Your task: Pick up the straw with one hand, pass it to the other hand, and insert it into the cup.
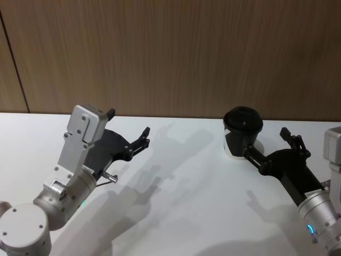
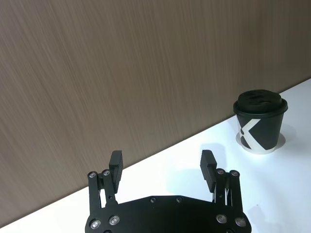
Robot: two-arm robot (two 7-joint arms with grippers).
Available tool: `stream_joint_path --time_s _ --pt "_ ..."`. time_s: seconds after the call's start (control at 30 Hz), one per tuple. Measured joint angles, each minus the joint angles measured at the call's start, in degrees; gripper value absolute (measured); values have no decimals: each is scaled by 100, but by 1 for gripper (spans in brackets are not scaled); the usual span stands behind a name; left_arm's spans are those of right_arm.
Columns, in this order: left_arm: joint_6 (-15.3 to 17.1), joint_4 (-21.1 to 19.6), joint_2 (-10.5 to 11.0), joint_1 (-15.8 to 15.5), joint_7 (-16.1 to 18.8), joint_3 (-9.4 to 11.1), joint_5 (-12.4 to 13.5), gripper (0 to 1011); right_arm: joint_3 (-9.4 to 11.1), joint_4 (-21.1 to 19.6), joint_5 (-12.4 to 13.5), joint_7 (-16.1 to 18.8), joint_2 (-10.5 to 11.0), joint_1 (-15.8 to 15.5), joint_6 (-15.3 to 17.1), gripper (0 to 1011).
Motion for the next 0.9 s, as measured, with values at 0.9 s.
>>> stream_joint_path --time_s 0.9 --pt "988 -823 -105 622 557 -434 -110 1003 0 0 0 0 0 0 0 1001"
